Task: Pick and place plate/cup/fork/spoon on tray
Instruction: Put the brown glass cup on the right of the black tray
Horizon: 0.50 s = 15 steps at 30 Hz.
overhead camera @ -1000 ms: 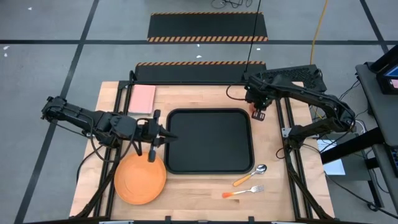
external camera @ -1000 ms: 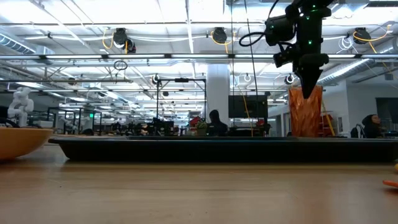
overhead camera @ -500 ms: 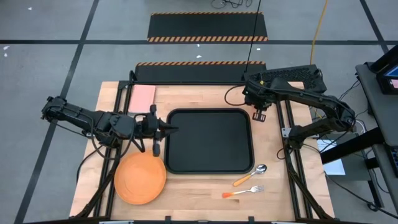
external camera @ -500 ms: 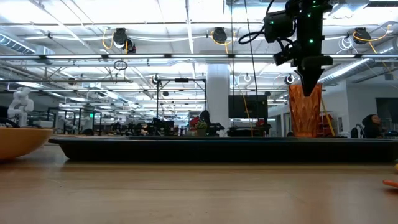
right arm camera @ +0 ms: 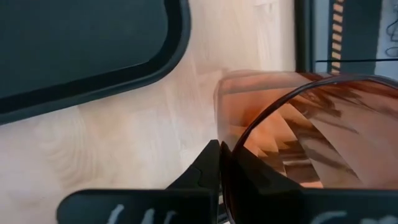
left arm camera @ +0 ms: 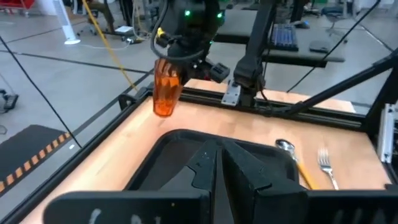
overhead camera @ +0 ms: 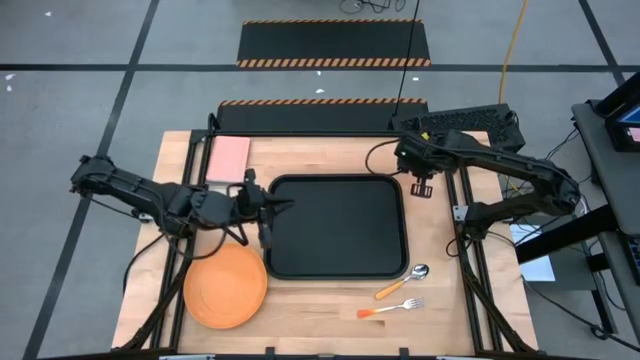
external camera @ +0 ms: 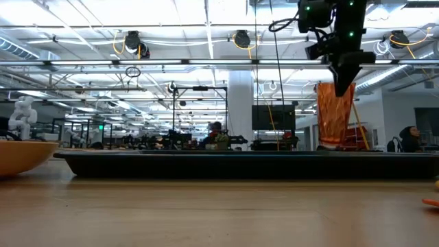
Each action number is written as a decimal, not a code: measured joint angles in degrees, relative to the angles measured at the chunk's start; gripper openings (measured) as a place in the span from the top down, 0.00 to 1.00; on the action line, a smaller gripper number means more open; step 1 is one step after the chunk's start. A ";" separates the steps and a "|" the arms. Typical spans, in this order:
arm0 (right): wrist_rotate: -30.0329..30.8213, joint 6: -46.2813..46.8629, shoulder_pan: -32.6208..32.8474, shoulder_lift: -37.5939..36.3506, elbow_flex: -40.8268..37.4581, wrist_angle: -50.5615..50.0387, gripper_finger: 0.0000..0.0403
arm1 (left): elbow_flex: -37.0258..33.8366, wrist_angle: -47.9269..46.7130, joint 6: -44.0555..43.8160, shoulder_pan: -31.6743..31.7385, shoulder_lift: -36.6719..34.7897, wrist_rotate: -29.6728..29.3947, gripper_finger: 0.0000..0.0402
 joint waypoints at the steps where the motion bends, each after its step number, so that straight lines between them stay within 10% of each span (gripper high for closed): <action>1: 0.02 -0.13 0.00 -0.59 0.00 0.00 0.99 | 0.00 0.45 0.28 0.00 0.50 -0.07 0.92; 15: 1.33 -0.44 0.00 -6.60 0.02 0.02 0.99 | 0.00 5.93 1.72 0.73 3.46 -0.19 0.92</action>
